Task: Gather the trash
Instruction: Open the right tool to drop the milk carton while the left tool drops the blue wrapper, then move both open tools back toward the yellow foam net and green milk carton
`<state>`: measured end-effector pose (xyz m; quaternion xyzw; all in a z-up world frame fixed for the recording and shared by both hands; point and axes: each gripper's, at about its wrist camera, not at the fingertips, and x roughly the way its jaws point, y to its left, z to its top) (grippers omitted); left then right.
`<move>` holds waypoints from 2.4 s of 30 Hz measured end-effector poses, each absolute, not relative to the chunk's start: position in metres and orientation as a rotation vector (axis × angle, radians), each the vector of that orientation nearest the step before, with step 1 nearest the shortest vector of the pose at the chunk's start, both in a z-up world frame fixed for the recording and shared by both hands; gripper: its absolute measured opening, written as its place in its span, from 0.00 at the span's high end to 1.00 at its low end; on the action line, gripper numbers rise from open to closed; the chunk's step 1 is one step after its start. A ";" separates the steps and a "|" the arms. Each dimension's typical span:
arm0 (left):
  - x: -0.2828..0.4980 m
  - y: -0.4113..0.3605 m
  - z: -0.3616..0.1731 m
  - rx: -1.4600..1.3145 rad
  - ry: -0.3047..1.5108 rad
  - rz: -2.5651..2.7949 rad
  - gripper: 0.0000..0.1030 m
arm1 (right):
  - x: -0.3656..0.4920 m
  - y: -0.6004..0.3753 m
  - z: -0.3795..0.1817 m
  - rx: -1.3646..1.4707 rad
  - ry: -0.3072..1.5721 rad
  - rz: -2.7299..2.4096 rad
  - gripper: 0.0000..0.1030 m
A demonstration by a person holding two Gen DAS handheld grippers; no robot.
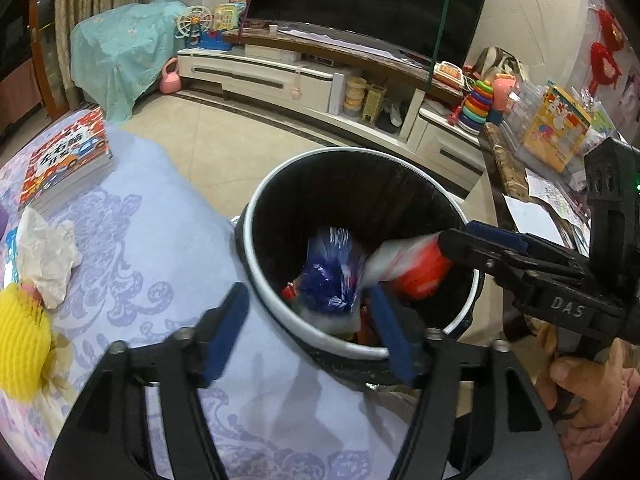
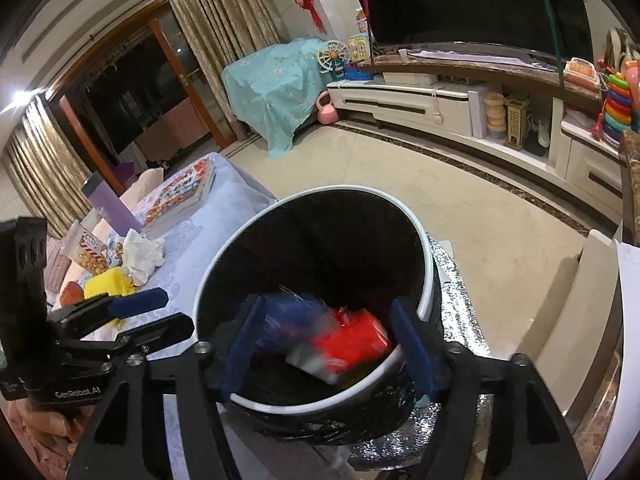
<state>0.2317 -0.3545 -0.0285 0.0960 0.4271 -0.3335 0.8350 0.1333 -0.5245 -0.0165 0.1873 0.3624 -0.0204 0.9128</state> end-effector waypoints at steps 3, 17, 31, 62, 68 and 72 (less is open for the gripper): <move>0.229 -0.340 -0.031 0.167 0.904 -0.689 0.32 | 0.128 -0.520 -0.014 0.396 0.731 -0.034 0.27; 0.200 -0.233 -0.046 -0.015 0.914 -0.551 0.31 | 0.119 -0.465 -0.014 0.457 0.707 0.074 0.15; 0.184 -0.125 -0.056 -0.129 0.904 -0.373 0.31 | 0.132 -0.377 -0.026 0.444 0.762 0.223 0.14; 0.237 -0.004 -0.067 -0.143 0.896 -0.194 0.31 | 0.192 -0.271 -0.033 0.432 0.800 0.381 0.14; 0.271 0.002 -0.062 -0.088 0.882 -0.225 0.25 | 0.211 -0.261 -0.038 0.440 0.824 0.401 0.14; 0.301 0.002 -0.062 -0.037 0.883 -0.274 0.19 | 0.225 -0.258 -0.042 0.470 0.840 0.423 0.14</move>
